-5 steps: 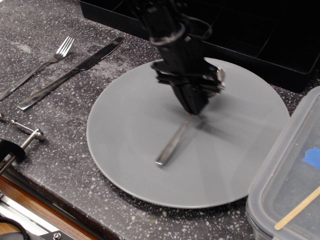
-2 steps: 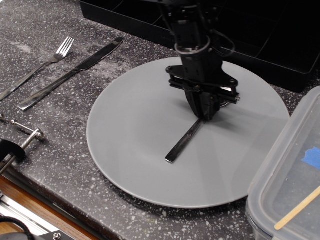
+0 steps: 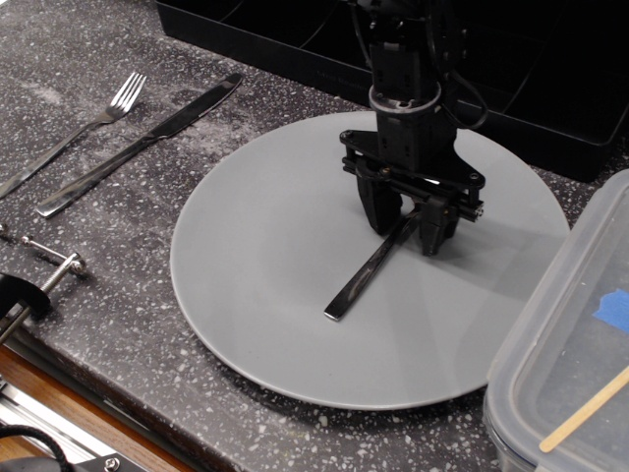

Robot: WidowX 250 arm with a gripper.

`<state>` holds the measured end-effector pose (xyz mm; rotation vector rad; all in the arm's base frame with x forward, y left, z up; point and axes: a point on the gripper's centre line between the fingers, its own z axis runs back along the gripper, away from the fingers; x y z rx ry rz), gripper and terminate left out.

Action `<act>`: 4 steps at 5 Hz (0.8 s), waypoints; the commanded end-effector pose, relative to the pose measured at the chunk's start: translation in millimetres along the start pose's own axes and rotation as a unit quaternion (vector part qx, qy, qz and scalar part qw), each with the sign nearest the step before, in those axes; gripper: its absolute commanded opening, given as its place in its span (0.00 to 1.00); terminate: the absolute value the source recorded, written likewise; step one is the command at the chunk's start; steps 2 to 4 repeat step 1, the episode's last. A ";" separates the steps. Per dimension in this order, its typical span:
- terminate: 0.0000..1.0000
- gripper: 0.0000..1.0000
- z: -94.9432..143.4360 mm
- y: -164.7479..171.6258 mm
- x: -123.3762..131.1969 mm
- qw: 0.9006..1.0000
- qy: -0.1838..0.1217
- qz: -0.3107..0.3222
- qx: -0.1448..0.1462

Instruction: Put spoon on plate

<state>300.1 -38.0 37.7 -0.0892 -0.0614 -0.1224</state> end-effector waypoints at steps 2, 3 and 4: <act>1.00 1.00 1.6 4.0 1.4 1.000 0.000 0.008 0.002; 1.00 1.00 1.6 4.0 1.4 1.000 0.000 0.008 0.002; 1.00 1.00 1.6 4.0 1.4 1.000 0.000 0.008 0.002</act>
